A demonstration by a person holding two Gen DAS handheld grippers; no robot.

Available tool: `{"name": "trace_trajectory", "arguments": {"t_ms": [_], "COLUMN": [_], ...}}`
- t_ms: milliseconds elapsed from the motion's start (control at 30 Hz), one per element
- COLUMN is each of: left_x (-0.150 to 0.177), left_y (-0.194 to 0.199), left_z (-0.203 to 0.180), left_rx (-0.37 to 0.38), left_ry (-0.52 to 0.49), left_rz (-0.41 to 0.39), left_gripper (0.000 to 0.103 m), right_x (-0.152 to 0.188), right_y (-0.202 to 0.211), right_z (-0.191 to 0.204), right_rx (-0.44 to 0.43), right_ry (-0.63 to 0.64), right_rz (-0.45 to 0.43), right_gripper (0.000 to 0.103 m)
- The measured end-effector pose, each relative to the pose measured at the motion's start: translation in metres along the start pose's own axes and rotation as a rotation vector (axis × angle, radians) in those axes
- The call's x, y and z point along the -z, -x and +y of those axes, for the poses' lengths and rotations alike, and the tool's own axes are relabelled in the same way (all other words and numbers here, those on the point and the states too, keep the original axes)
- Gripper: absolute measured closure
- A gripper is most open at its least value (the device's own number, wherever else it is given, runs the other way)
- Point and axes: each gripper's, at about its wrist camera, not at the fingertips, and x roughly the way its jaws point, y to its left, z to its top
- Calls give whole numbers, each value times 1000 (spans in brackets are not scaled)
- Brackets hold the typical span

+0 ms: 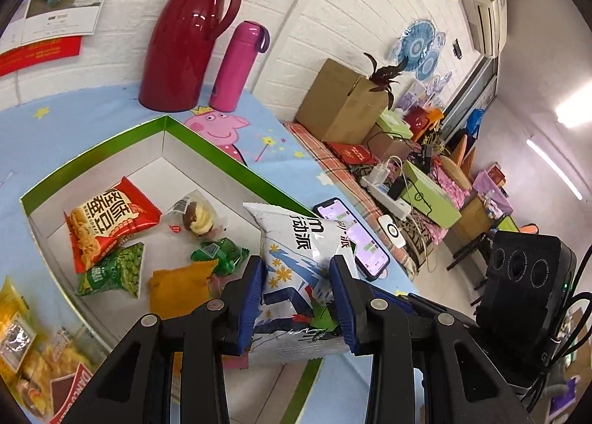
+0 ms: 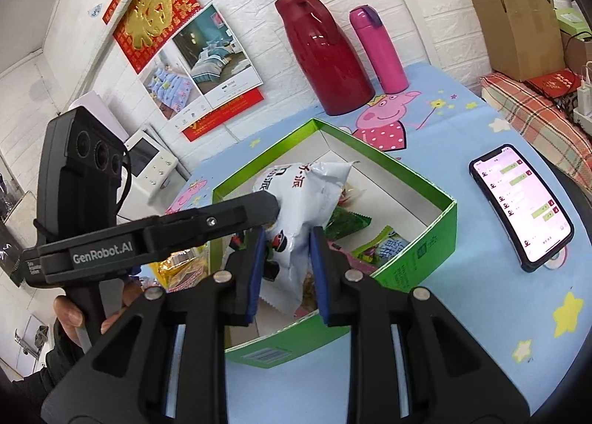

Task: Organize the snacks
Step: 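Lower the white bag into the green box and open both grippers, then move both grippers to the clear Danco Galette biscuit bag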

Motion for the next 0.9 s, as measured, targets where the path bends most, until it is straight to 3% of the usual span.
{"name": "trace_trajectory", "arguments": {"t_ms": [167, 233, 300, 500, 733, 900], "left_x": [-6, -4, -1, 10, 31, 52], "left_y": [-20, -20, -10, 14, 54, 93], "left_z": [15, 22, 30, 41, 28, 22], "left_rx": [-29, -92, -118, -154, -171, -223], "left_ry": [21, 38, 76, 112, 95, 90], "left_rz": [26, 27, -14, -23, -54, -77], "left_gripper": [61, 24, 15, 15, 15, 15], "right_x": [-7, -7, -7, -5, 9, 24], "right_y": [-16, -16, -12, 4, 25, 39], "right_z": [-14, -17, -17, -10, 30, 59], "right_rx": [25, 61, 81, 72, 26, -21], "right_ry": [1, 19, 32, 12, 61, 89], "right_rz": [8, -7, -35, -65, -74, -69], "right_gripper": [76, 62, 40, 35, 27, 21]}}
